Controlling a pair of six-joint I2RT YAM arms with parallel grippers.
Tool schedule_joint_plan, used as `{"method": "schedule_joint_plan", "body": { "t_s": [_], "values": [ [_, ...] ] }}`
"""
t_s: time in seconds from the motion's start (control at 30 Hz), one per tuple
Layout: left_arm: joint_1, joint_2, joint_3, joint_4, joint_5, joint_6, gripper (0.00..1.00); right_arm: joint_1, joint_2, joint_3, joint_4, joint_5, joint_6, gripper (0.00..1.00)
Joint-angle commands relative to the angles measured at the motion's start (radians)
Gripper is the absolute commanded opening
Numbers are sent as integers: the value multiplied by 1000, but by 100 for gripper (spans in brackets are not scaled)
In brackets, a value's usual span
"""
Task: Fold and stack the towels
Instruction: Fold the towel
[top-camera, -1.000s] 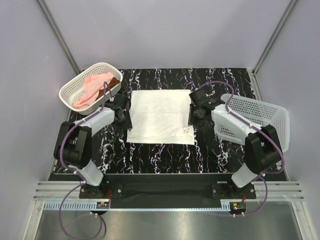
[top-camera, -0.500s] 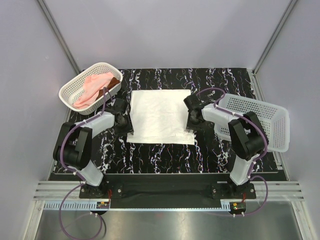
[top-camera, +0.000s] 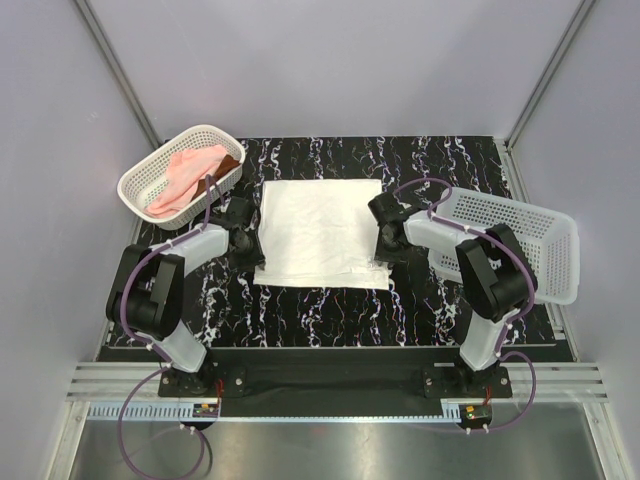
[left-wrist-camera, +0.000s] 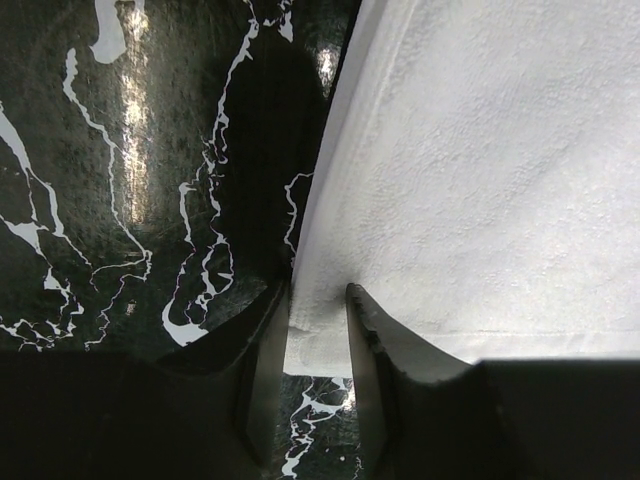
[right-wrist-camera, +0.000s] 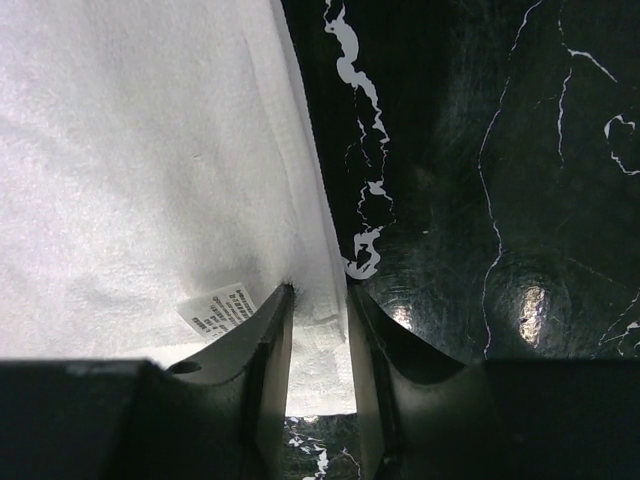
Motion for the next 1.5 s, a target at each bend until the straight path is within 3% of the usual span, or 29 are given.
{"method": "schedule_joint_plan", "body": {
  "t_s": [0.0,0.1,0.23,0.37,0.5,0.67,0.73,0.8,0.87,0.93,1.17,1.47],
  "values": [
    [-4,-3,-21,21,-10,-14,32,8,-24,-31,32,4,18,33],
    [-4,-6,-21,11,-38,-14,26,8,-30,-26,24,16,13,26],
    [-4,-9,-11,-2,-46,-14,19,8,-46,-17,10,16,4,27],
    [-7,-17,-1,-16,-56,-11,28,8,-61,-22,7,16,0,31],
    [-8,-35,-8,-19,-61,-13,28,6,-72,-29,7,16,0,21],
    [-19,-49,2,-32,-67,-11,37,6,-89,-36,5,27,0,22],
    [-19,-57,2,-32,-67,-13,33,8,-90,-32,-5,27,1,24],
    [-24,-57,2,-30,-67,-16,29,8,-92,-28,-10,23,-2,34],
    [-27,-57,0,-29,-66,-16,21,8,-96,-31,-7,21,-4,34],
    [-30,-55,2,-30,-64,-17,17,8,-99,-32,-8,24,-4,21],
    [-34,-52,12,-41,-72,-17,5,8,-99,-42,1,16,-7,3],
    [-47,-67,60,-96,-113,-10,0,8,-110,7,-53,35,-46,0]
  ]
}}
